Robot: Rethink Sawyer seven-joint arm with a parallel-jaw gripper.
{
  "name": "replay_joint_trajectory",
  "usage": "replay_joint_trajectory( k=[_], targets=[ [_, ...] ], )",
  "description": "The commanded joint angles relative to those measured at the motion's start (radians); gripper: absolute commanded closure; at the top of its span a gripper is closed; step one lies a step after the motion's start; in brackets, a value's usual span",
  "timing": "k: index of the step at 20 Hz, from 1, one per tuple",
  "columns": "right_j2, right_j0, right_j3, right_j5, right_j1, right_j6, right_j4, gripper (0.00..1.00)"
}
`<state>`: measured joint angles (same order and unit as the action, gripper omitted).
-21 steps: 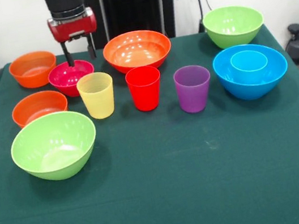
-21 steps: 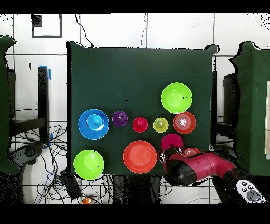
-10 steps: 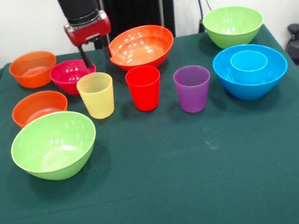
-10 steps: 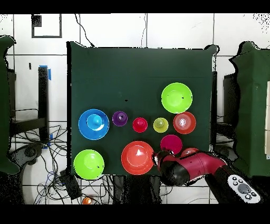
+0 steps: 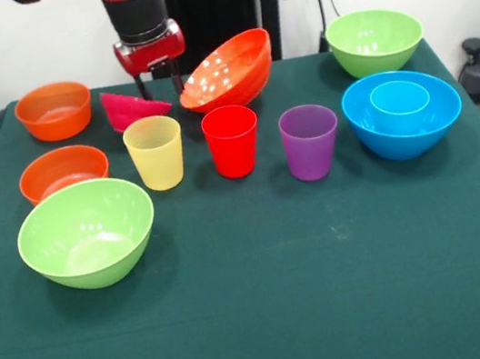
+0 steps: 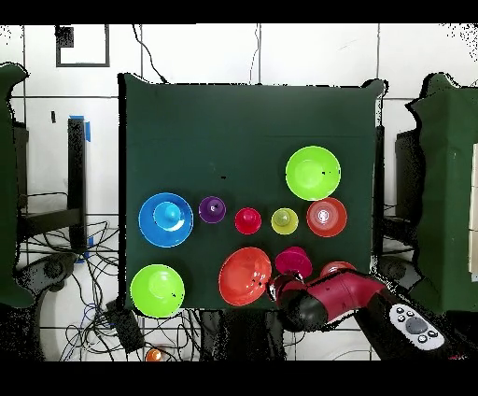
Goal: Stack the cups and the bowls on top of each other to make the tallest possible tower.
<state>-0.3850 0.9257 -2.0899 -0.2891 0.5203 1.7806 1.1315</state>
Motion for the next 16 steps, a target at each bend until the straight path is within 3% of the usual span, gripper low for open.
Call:
replay_joint_trajectory(
  k=[1, 8, 16],
  targets=[
    [0.08, -0.115, 0.143, 0.0, -0.059, 0.047, 0.129, 0.0],
    [0.12, -0.194, 0.178, 0.007, -0.053, 0.063, 0.125, 0.0],
    [0.104, -0.175, 0.163, 0.071, -0.038, 0.02, 0.117, 0.0]
  ],
)
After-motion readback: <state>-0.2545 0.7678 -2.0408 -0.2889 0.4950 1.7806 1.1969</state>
